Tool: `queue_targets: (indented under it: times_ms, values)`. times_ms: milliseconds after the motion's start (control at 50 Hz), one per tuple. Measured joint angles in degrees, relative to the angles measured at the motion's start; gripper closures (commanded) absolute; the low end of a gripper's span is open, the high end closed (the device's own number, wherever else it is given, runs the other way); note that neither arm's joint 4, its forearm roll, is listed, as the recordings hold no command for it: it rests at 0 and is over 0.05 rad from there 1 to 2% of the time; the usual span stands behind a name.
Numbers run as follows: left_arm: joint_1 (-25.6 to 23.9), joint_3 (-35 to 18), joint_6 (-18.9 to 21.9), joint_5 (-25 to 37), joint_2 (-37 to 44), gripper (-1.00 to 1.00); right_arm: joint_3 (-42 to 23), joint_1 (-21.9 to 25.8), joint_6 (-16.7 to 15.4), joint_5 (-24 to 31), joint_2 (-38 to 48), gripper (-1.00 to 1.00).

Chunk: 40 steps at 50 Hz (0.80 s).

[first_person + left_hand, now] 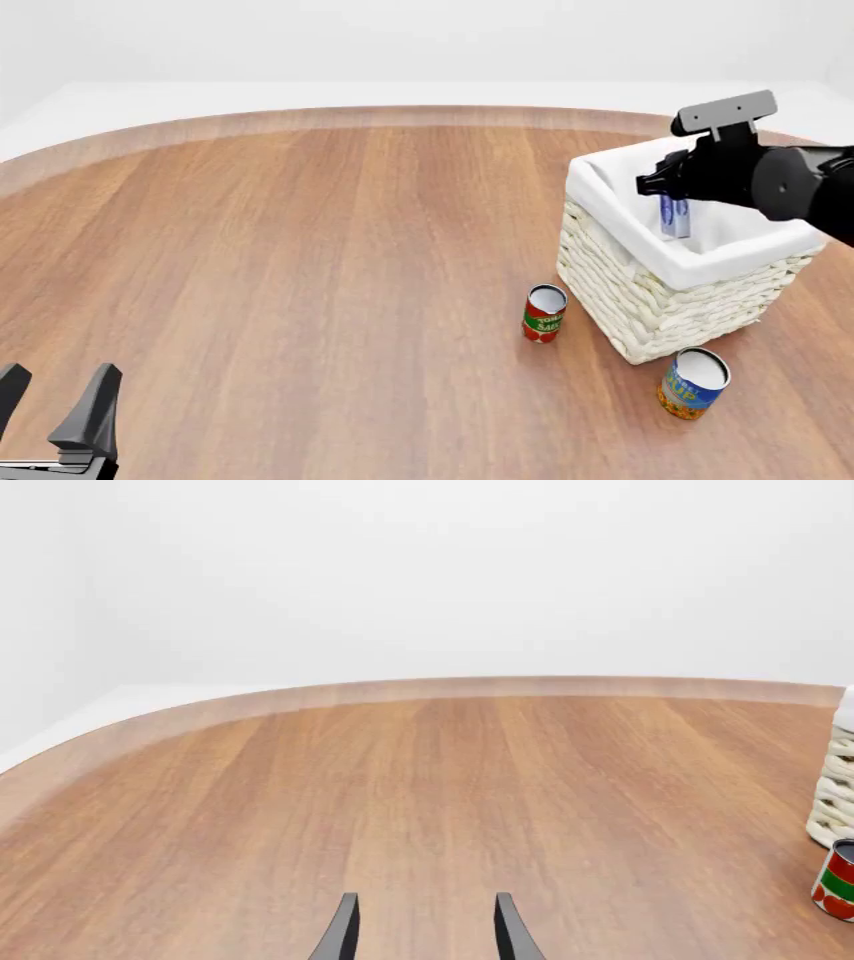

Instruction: Pick up the alphabet soup and the cream cheese box, and put them in the basket.

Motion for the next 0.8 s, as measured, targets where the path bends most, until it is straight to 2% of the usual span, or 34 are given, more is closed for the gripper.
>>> queue_targets:
  times_ms: [380,800]
  values:
    - [0.00,0.00,0.00,0.00,0.00,-1.00,-0.78,-1.22,0.96,0.00,0.81,1.00]
    - [0.00,0.00,0.00,0.00,0.00,-1.00,-0.92,-2.68,0.60,-1.16,3.07,1.00]
